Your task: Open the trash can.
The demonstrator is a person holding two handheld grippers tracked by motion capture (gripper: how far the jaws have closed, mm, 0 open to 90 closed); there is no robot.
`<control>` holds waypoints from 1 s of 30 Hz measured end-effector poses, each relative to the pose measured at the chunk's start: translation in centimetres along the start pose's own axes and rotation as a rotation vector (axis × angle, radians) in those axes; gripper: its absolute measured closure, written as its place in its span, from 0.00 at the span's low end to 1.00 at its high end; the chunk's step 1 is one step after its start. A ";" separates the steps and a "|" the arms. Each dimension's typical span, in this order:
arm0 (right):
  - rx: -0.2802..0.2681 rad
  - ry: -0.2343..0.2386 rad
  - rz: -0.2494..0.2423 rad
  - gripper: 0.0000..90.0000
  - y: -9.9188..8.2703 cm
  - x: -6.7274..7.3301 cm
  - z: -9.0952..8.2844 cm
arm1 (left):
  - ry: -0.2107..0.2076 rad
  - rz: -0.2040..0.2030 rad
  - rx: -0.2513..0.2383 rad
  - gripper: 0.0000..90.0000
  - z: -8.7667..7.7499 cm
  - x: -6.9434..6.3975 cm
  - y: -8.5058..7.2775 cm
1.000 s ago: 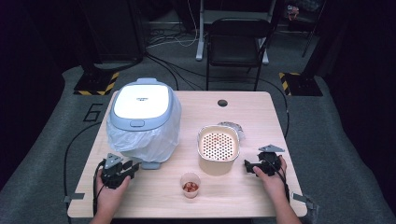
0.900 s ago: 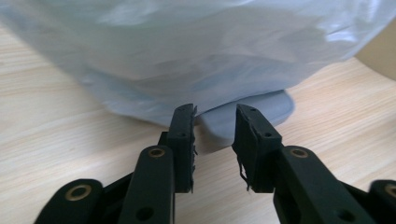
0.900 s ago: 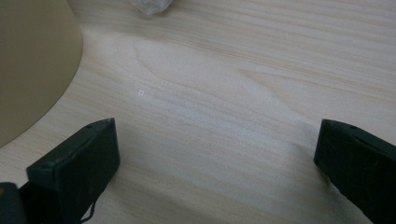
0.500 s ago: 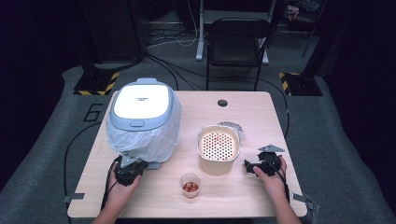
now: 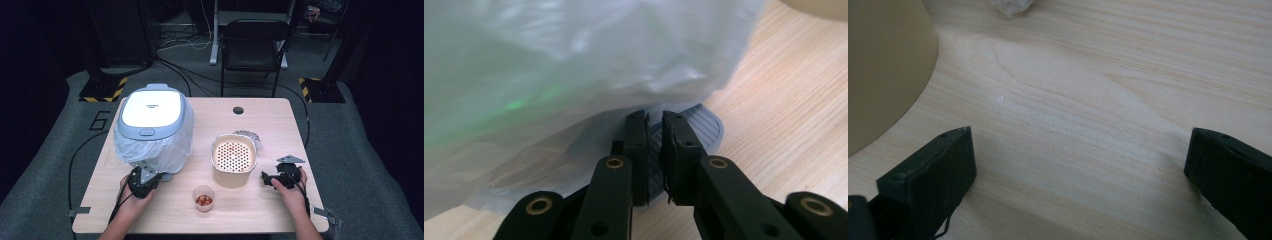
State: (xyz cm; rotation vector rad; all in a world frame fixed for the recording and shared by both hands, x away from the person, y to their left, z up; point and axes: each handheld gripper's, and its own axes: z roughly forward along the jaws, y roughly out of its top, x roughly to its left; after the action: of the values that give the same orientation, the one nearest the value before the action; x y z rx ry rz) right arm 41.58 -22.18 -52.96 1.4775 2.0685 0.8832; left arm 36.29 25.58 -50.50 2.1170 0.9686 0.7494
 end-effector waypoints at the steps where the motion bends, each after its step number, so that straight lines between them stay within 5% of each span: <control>1: 0.001 -0.001 -0.006 0.00 0.0 0.0 0.0 | 0.010 -0.001 0.002 0.91 0.0 -0.2 0.0; 4: 0.002 -0.001 -0.008 0.00 0.0 -0.1 0.0 | 0.021 0.054 -0.005 0.96 0.0 -0.4 0.0; 6: 0.002 0.000 -0.009 0.00 0.0 0.0 0.0 | 0.028 0.134 0.013 0.99 0.0 -0.8 0.1; 7: 0.002 -0.001 -0.011 0.00 0.0 -0.1 0.0 | 0.063 0.191 0.023 1.00 0.1 -1.3 0.1; 11: 0.001 0.002 -0.010 0.00 -0.1 0.0 0.0 | 0.077 0.231 0.062 1.00 0.2 -1.7 0.5; 15: 0.003 0.001 -0.007 0.00 -0.1 0.0 -0.1 | 0.059 0.203 0.068 1.00 0.3 -1.4 0.7; 30: 0.003 0.002 -0.006 0.00 -0.1 0.0 -0.1 | 0.051 0.214 0.077 1.00 1.1 -1.6 -0.1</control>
State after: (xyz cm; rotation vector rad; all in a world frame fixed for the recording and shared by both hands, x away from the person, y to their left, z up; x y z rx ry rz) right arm 41.49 -22.21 -52.96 1.4717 2.0750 0.8798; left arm 36.19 23.93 -51.59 2.3039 0.8167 0.8879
